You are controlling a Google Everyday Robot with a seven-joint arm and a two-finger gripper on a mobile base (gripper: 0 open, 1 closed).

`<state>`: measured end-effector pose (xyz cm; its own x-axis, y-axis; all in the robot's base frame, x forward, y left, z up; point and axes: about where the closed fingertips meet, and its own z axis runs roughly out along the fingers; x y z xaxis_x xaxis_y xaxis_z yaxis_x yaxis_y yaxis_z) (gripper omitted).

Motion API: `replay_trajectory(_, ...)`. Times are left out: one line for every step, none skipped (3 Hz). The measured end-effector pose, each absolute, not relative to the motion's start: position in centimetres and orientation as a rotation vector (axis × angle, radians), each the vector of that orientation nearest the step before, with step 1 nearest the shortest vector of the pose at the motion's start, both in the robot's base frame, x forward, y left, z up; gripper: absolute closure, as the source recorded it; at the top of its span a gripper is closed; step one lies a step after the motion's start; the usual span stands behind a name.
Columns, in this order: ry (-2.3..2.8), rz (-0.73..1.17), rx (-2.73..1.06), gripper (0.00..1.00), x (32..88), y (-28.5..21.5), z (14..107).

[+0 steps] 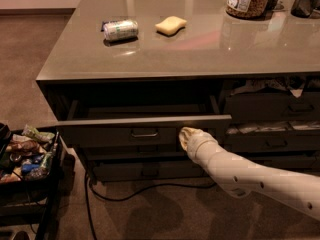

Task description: Close top drawer

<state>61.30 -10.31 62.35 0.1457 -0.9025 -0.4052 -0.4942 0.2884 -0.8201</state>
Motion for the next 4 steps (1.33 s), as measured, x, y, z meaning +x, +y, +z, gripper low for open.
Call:
replay_trajectory(1.441,-0.445,-1.378,1.0,63.25,-8.07,61.91)
replay_trajectory(1.44,-0.445,-1.378,1.0,63.27,-8.06,61.91)
replay_trajectory(1.454,-0.451,-1.369,1.0,62.82,-8.1,61.73)
replay_trajectory(1.449,-0.464,-1.348,1.0,63.56,-8.28,61.37)
